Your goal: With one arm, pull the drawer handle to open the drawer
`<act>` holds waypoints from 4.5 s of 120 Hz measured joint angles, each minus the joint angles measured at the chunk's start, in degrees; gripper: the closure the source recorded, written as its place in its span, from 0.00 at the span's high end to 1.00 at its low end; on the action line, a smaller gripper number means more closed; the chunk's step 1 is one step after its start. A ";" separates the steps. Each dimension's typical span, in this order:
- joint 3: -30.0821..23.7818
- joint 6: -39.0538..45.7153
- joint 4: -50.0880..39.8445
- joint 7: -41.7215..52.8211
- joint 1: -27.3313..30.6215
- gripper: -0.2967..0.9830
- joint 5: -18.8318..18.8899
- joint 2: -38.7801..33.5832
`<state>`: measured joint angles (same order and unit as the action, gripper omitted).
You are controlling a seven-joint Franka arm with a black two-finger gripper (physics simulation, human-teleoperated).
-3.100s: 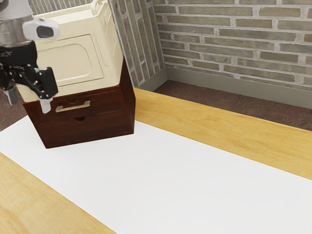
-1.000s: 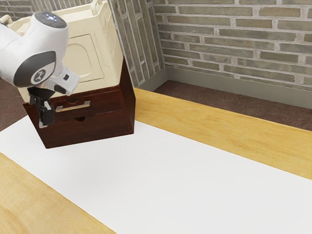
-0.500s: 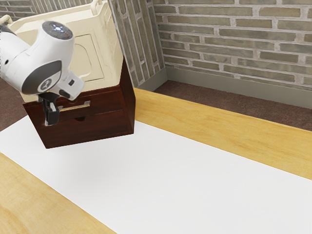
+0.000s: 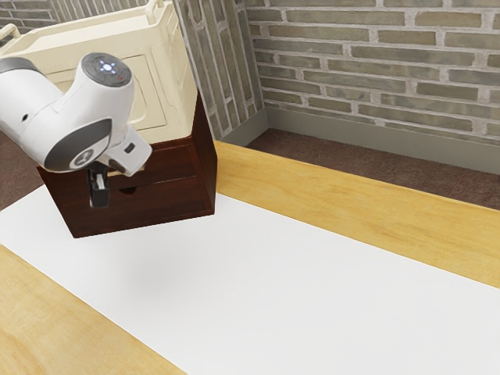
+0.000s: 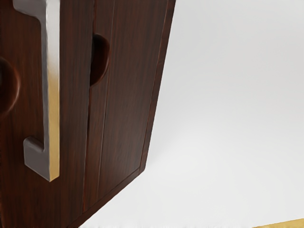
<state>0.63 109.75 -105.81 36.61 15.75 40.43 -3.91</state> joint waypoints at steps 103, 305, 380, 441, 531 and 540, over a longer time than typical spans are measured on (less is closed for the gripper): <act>3.00 2.77 -1.89 2.96 0.35 0.77 8.57 0.85; 3.59 12.25 1.53 3.04 0.96 0.77 5.38 10.27; 3.88 13.47 -3.59 2.86 -3.09 0.77 0.74 6.15; 3.54 13.54 -12.07 2.75 -4.35 0.76 -2.45 -1.95; 2.98 12.85 -21.43 2.55 -5.82 0.76 -5.30 -12.87; 2.54 12.82 -22.35 2.56 -5.67 0.75 -5.91 -14.19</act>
<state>3.17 122.57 -128.16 39.17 10.08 34.52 -18.10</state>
